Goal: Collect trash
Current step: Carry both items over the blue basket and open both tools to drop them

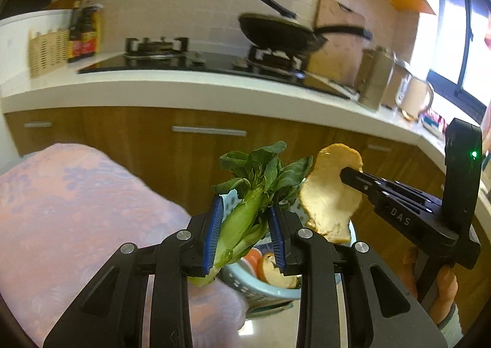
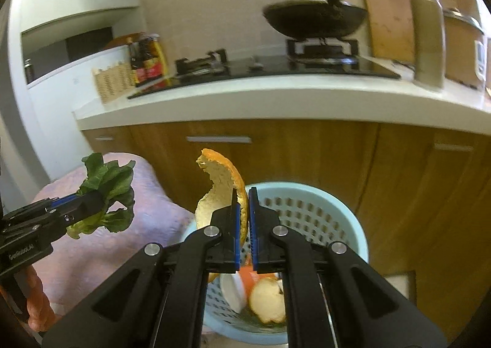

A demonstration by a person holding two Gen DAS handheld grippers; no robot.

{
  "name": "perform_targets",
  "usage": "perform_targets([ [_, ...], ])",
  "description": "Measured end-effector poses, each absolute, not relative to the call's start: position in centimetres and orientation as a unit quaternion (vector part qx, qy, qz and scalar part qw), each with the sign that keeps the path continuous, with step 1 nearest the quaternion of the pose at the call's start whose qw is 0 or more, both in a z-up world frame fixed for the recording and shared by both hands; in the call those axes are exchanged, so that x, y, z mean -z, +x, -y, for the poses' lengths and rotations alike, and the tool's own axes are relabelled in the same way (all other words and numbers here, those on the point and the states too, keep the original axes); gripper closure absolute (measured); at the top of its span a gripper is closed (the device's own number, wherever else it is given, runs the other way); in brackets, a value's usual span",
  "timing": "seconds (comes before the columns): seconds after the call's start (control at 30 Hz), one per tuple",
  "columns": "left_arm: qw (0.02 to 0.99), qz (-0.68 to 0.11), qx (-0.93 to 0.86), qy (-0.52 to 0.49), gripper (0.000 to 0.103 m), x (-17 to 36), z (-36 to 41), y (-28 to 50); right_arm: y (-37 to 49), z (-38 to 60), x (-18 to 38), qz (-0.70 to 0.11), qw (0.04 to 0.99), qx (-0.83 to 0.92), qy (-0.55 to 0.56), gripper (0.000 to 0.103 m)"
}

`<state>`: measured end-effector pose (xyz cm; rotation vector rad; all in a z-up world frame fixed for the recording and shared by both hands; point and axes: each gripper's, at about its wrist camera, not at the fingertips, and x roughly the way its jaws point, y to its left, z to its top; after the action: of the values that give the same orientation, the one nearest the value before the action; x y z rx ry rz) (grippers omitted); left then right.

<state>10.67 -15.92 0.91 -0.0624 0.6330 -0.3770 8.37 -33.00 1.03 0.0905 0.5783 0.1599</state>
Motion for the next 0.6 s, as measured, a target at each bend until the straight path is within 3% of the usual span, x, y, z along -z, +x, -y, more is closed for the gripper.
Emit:
perform_targets([
  [0.3, 0.917, -0.345, 0.198, -0.013, 0.075, 0.9, 20.0, 14.0, 11.6, 34.8, 3.4, -0.366, 0.929, -0.037, 0.043, 0.099],
  [0.6, 0.905, -0.377, 0.198, -0.001, 0.073, 2.8, 21.9, 16.6, 12.4, 35.7, 6.3, -0.423, 0.904, -0.037, 0.052, 0.09],
])
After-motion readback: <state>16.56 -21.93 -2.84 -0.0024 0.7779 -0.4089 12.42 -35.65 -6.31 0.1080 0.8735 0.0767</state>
